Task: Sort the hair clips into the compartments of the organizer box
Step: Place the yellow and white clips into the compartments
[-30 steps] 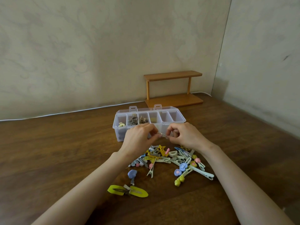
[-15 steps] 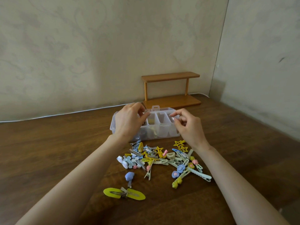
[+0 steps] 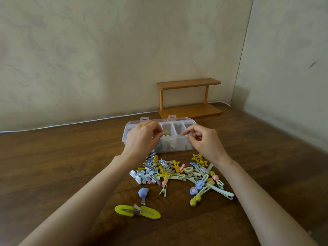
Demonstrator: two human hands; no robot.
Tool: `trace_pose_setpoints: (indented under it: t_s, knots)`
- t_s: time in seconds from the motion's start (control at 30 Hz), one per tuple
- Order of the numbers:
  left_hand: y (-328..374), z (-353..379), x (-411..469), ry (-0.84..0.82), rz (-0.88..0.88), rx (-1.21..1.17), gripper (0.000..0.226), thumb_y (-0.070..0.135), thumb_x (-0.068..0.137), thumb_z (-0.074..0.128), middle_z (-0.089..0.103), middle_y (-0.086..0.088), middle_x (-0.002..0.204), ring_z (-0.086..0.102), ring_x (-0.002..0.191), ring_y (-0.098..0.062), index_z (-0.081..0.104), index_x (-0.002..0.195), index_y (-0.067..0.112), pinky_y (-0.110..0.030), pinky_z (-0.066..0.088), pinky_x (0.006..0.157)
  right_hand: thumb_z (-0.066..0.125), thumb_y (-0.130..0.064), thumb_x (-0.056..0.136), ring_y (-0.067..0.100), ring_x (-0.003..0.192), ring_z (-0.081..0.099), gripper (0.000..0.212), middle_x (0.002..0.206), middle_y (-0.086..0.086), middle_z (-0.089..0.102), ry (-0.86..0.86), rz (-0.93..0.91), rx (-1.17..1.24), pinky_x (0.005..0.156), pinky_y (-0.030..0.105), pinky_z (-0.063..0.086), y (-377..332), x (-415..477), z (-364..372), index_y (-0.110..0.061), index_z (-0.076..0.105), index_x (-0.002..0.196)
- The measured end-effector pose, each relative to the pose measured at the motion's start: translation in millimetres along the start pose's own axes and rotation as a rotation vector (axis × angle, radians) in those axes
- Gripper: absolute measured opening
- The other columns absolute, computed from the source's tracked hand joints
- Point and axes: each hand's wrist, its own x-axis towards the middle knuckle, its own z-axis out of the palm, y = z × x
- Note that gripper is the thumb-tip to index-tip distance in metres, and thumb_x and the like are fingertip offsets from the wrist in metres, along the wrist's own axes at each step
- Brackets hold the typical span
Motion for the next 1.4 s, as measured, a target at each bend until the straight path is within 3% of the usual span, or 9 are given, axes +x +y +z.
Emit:
trace_pose_setpoints:
  t_s: [0.23, 0.37, 0.57, 0.7, 0.8, 0.87, 1.0, 1.17, 1.4]
  knots:
    - [-2, -7, -17, -0.361, 0.082, 0.024, 0.008, 0.026, 0.087, 0.060, 0.056, 0.013, 0.085, 0.046, 0.071, 0.000, 0.063, 0.093, 0.021, -0.013, 0.039, 0.060, 0.068, -0.025, 0.084, -0.003, 0.080, 0.052, 0.015, 0.089, -0.020, 0.061, -0.457, -0.028, -0.177, 0.069, 0.022, 0.040, 2, -4, 19, -0.037, 0.071, 0.094]
    - [-9, -14, -16, -0.446, 0.064, 0.043, 0.007, 0.026, 0.087, 0.061, 0.055, 0.015, 0.084, 0.051, 0.075, -0.003, 0.063, 0.093, 0.024, -0.019, 0.046, 0.068, 0.070, -0.036, 0.081, 0.002, 0.082, 0.054, 0.013, 0.086, -0.020, 0.060, -0.481, -0.050, -0.142, 0.069, 0.025, 0.043, -4, -5, 21, -0.033, 0.072, 0.094]
    - [-19, -25, -15, -0.521, 0.015, 0.024, 0.007, 0.030, 0.085, 0.062, 0.054, 0.018, 0.078, 0.048, 0.067, 0.006, 0.063, 0.092, 0.026, -0.011, 0.036, 0.059, 0.069, -0.053, 0.075, 0.004, 0.073, 0.055, 0.022, 0.079, -0.013, 0.059, -0.503, -0.046, -0.231, 0.067, 0.029, 0.047, -8, -7, 23, -0.034, 0.065, 0.087]
    - [-20, -29, -13, -0.645, 0.019, 0.021, 0.016, 0.036, 0.082, 0.066, 0.053, 0.018, 0.076, 0.048, 0.069, 0.003, 0.061, 0.092, 0.025, -0.011, 0.034, 0.058, 0.070, -0.044, 0.078, 0.004, 0.074, 0.054, 0.017, 0.080, -0.013, 0.057, -0.466, -0.060, -0.317, 0.065, 0.028, 0.047, -8, -7, 23, -0.035, 0.060, 0.088]
    - [-18, -25, -15, -0.711, 0.035, 0.041, 0.024, 0.039, 0.079, 0.069, 0.056, 0.015, 0.083, 0.051, 0.077, -0.003, 0.062, 0.097, 0.024, -0.012, 0.036, 0.062, 0.076, -0.028, 0.076, 0.009, 0.073, 0.058, 0.016, 0.079, -0.008, 0.060, -0.479, 0.046, -0.120, 0.068, 0.032, 0.054, -10, -5, 16, -0.029, 0.062, 0.083]
    - [-18, -20, -16, -0.728, 0.064, 0.059, 0.022, 0.038, 0.079, 0.069, 0.056, 0.013, 0.084, 0.052, 0.079, -0.005, 0.062, 0.094, 0.023, -0.015, 0.039, 0.064, 0.077, -0.026, 0.074, 0.010, 0.071, 0.057, 0.014, 0.083, -0.002, 0.062, -0.608, 0.110, 0.011, 0.067, 0.029, 0.052, -16, -5, 7, -0.025, 0.065, 0.080]
    - [-19, -13, -18, -0.682, 0.092, 0.101, 0.015, 0.035, 0.082, 0.066, 0.056, 0.011, 0.085, 0.055, 0.082, -0.008, 0.060, 0.089, 0.023, -0.024, 0.046, 0.071, 0.080, -0.036, 0.068, 0.006, 0.073, 0.049, 0.021, 0.086, -0.006, 0.056, -0.826, 0.092, -0.164, 0.065, 0.028, 0.041, -25, -6, 4, -0.033, 0.064, 0.081]
    - [-14, -13, -18, -0.608, 0.098, 0.084, 0.017, 0.036, 0.086, 0.061, 0.057, 0.010, 0.094, 0.055, 0.086, -0.008, 0.059, 0.096, 0.023, -0.024, 0.050, 0.075, 0.077, -0.040, 0.072, 0.010, 0.089, 0.050, 0.021, 0.098, -0.007, 0.053, -0.828, 0.056, -0.318, 0.076, 0.032, 0.045, -25, -3, 2, -0.035, 0.063, 0.087]
    - [1, -14, -18, -0.545, 0.063, -0.172, 0.020, 0.035, 0.086, 0.060, 0.065, 0.004, 0.090, 0.058, 0.079, -0.010, 0.063, 0.095, 0.017, -0.024, 0.049, 0.071, 0.074, -0.026, 0.078, 0.000, 0.075, 0.050, 0.010, 0.086, -0.012, 0.054, -0.674, 0.072, -0.135, 0.067, 0.021, 0.040, -14, -2, -1, -0.026, 0.064, 0.079]
